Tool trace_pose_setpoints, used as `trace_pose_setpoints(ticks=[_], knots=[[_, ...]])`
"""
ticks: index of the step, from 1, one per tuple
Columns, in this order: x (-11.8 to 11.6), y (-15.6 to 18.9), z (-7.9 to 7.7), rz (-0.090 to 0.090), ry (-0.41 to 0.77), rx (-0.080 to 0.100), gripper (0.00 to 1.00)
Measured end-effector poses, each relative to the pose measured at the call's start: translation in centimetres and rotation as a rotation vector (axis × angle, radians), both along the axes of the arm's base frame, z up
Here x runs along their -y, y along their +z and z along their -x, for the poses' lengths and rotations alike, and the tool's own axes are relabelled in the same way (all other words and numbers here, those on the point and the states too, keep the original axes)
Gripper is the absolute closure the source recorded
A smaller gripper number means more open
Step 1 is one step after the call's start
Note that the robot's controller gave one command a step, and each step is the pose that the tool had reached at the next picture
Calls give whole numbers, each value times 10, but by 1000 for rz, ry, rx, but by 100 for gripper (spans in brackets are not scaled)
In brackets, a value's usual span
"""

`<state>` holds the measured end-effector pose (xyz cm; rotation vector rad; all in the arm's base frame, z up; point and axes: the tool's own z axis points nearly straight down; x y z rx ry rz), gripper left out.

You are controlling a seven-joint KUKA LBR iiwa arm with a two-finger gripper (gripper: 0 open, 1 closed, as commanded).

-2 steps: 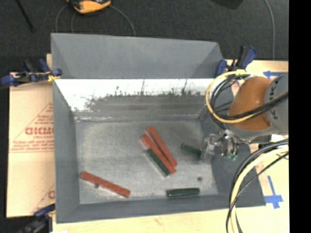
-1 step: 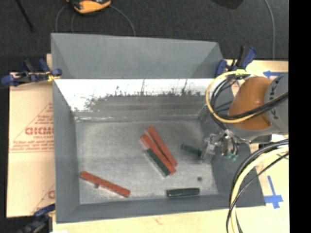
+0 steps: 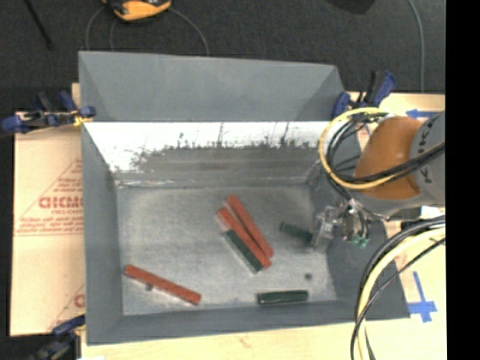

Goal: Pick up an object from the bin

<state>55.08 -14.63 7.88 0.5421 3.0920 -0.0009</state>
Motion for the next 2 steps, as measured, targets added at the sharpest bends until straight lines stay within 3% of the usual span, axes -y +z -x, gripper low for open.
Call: trace_pose_setpoints(ticks=[2], knots=[[0, 27, 0, -1, 2, 0, 100]])
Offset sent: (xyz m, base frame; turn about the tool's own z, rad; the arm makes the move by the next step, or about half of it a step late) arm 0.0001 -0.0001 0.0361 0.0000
